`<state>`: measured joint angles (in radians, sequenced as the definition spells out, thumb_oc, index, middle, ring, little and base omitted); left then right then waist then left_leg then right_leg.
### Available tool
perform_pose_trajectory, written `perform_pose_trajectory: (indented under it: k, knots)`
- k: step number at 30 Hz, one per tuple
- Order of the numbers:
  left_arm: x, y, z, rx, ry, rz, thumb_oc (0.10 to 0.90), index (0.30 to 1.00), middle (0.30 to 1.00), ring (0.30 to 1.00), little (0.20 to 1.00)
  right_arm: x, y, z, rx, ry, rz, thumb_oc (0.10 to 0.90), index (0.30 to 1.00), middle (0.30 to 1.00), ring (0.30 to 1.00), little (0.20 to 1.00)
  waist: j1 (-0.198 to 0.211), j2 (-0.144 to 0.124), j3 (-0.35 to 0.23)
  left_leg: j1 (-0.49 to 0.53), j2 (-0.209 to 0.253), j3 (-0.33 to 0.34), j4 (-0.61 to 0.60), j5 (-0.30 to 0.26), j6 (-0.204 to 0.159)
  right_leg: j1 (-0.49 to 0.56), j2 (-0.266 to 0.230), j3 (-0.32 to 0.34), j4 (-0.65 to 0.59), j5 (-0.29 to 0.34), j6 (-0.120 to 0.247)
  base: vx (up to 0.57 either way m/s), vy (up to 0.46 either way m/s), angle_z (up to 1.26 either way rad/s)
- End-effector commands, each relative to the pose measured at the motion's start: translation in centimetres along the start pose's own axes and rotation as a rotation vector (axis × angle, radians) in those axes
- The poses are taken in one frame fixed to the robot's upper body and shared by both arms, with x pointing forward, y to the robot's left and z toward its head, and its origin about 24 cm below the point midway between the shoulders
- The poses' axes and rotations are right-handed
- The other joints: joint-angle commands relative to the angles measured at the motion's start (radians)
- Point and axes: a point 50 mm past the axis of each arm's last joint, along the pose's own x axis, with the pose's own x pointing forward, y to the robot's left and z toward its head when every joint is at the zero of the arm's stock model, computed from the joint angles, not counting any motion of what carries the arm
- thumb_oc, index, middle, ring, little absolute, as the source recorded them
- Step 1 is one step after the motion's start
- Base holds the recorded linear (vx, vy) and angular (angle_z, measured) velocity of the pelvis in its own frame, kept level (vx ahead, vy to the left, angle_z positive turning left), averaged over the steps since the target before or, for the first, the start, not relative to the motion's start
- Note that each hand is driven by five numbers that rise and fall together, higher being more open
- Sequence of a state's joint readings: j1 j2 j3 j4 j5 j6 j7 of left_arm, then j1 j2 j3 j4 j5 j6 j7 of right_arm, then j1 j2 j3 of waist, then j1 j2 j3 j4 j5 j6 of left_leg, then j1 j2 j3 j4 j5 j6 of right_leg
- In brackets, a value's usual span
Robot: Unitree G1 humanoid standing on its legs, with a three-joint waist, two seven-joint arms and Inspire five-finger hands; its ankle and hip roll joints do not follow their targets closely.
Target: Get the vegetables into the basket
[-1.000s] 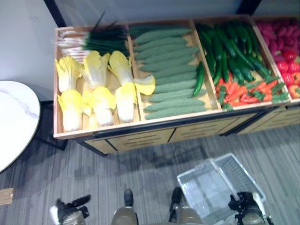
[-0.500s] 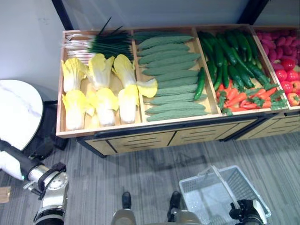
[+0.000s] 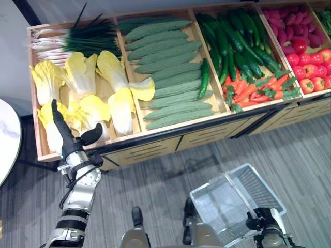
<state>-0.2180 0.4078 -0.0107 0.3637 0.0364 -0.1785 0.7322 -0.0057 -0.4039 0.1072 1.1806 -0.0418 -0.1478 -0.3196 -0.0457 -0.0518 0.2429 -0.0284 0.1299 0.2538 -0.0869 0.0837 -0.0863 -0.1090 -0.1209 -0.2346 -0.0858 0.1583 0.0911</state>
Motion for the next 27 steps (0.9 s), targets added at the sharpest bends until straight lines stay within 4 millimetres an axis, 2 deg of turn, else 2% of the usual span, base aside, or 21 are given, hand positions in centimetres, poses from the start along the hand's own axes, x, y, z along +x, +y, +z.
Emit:
perform_pose_trajectory:
  k: [1,5,6,10,14,17,23,27]
  knots:
    - [3.1,0.2,3.7,-0.068,-0.150,0.080,0.900,1.000,1.000,1.000,1.000,0.6,-1.7,1.0,-0.038,-0.052,-0.063,0.400,0.300,0.300,0.300,0.300,0.001,-0.047,-0.033,-0.001,0.039,-0.057,0.000,0.009,-0.051,-0.020,-0.064,0.092,0.032,-0.005,0.099,0.01,-0.006,-0.10]
    - [3.1,-0.7,2.6,-0.047,-0.077,0.091,0.900,1.000,1.000,1.000,1.000,0.5,-1.4,1.0,-0.043,-0.056,-0.059,0.400,0.300,0.300,0.300,0.300,-0.012,-0.056,-0.040,0.002,0.044,-0.047,0.000,0.007,-0.054,-0.022,-0.060,0.099,0.028,-0.004,0.098,0.02,-0.009,-0.06]
    - [3.1,-0.5,1.8,-0.015,-0.043,0.115,0.900,1.000,1.000,1.000,1.000,0.4,-1.3,1.1,-0.047,-0.064,-0.059,0.400,0.300,0.300,0.300,0.300,-0.016,-0.060,-0.043,0.008,0.045,-0.042,0.000,0.005,-0.054,-0.021,-0.058,0.103,0.027,-0.004,0.098,0.03,-0.003,-0.05]
    - [2.9,-0.4,0.9,0.007,0.012,0.156,0.900,1.000,1.000,1.000,1.000,0.4,-1.3,1.2,-0.063,-0.070,-0.068,0.400,0.300,0.300,0.300,0.300,-0.019,-0.064,-0.046,0.015,0.047,-0.034,0.000,0.003,-0.054,-0.022,-0.055,0.109,0.026,-0.004,0.097,0.02,-0.005,-0.07]
    - [2.7,0.1,-0.8,0.032,0.103,0.198,0.900,1.000,1.000,1.000,1.000,0.5,-1.3,1.3,-0.079,-0.074,-0.071,0.400,0.300,0.300,0.300,0.300,-0.021,-0.067,-0.046,0.018,0.050,-0.030,0.000,0.002,-0.056,-0.028,-0.050,0.118,0.027,-0.003,0.095,0.01,-0.006,-0.09]
    - [2.4,0.5,-2.6,0.133,0.169,0.166,0.900,1.000,1.000,1.000,1.000,0.5,-1.4,1.5,-0.086,-0.086,-0.066,0.400,0.300,0.300,0.300,0.300,-0.022,-0.067,-0.042,0.018,0.053,-0.025,0.000,0.003,-0.056,-0.035,-0.047,0.123,0.030,-0.002,0.094,0.00,-0.004,-0.06]
    - [1.9,1.1,-4.5,0.232,0.239,0.156,0.900,1.000,1.000,1.000,1.000,0.5,-1.3,1.6,-0.093,-0.090,-0.062,0.400,0.300,0.300,0.300,0.300,-0.023,-0.063,-0.043,0.020,0.055,-0.021,0.000,0.004,-0.057,-0.037,-0.043,0.125,0.034,-0.005,0.093,0.00,-0.001,-0.02]
    - [1.0,1.8,-7.3,0.336,0.375,0.111,0.900,1.000,1.000,1.000,1.000,0.7,-1.6,1.8,-0.108,-0.095,-0.060,0.400,0.300,0.300,0.300,0.300,-0.028,-0.060,-0.048,0.033,0.060,-0.015,0.000,0.002,-0.058,-0.033,-0.040,0.132,0.037,-0.010,0.092,0.03,0.002,-0.06]
